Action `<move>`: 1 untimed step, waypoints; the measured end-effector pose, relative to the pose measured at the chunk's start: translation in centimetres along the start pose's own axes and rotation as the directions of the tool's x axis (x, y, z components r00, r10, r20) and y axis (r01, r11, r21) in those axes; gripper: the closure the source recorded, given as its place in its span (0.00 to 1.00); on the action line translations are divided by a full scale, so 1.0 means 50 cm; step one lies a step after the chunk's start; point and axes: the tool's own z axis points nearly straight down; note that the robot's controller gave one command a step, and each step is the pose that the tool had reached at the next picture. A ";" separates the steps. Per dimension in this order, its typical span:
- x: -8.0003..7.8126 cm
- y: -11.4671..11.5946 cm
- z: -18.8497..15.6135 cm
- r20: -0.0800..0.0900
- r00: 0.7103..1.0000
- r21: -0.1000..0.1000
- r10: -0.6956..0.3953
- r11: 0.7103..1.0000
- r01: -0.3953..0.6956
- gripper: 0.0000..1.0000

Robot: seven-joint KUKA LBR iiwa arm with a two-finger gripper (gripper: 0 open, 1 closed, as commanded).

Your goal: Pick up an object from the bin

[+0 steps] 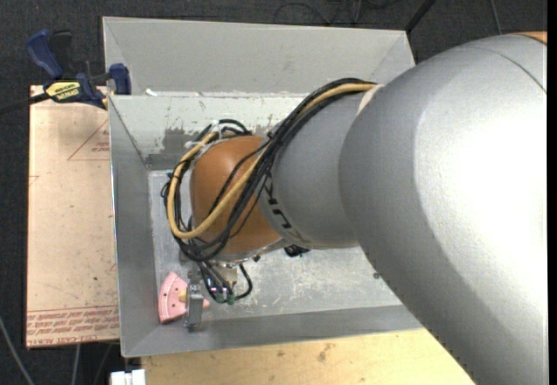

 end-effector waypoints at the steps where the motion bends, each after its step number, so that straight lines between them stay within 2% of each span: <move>1: 0.015 0.029 0.005 0.017 0.763 0.004 -0.646 0.763 0.646 1.00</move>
Offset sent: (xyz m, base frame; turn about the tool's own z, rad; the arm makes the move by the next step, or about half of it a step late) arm 0.0000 0.0000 0.0000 0.0000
